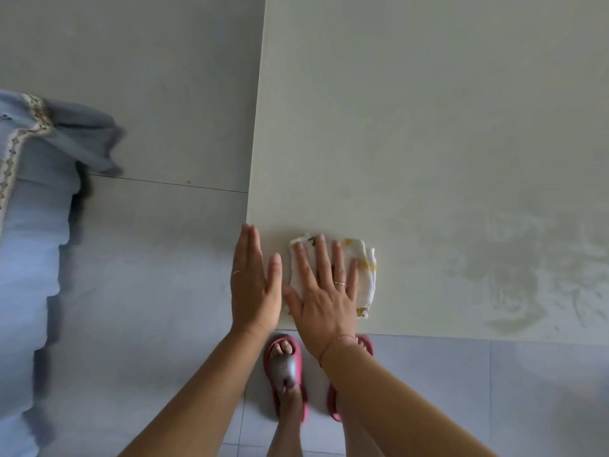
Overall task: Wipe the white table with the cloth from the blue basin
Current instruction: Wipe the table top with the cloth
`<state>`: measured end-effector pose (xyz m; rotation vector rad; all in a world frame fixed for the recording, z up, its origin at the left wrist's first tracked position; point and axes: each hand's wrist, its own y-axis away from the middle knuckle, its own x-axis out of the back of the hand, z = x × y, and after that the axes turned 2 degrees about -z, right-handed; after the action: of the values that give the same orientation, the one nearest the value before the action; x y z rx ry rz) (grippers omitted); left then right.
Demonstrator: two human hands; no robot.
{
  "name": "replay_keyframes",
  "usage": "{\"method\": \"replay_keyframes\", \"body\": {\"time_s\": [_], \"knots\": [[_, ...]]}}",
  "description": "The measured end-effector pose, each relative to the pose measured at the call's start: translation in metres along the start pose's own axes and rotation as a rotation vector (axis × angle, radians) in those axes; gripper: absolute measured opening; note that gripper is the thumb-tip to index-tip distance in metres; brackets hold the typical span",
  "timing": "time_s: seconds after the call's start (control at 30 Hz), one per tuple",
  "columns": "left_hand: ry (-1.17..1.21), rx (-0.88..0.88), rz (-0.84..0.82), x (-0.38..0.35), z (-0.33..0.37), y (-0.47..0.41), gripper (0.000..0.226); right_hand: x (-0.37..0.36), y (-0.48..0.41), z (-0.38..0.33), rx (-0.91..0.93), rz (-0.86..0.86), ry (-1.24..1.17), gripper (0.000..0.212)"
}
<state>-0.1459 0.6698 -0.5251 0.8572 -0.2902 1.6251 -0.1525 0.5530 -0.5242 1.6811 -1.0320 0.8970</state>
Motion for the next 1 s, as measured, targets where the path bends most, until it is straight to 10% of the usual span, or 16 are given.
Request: {"method": "replay_keyframes", "body": {"time_s": [0.33, 0.57, 0.77, 1.0], "knots": [[0.327, 0.118, -0.150, 0.016, -0.006, -0.001, 0.067, -0.024, 0.024, -0.004, 0.349, -0.010, 0.211, 0.061], [0.401, 0.171, -0.111, 0.014, -0.005, -0.001, 0.054, -0.003, -0.028, 0.013, -0.293, 0.115, 0.047, 0.062], [0.420, 0.260, -0.089, 0.016, -0.012, -0.002, 0.056, -0.020, -0.009, -0.022, 0.418, -0.050, 0.240, 0.063], [0.403, 0.214, -0.104, 0.009, -0.010, -0.005, 0.058, 0.006, -0.062, -0.006, -0.122, 0.100, 0.077, 0.062]]}}
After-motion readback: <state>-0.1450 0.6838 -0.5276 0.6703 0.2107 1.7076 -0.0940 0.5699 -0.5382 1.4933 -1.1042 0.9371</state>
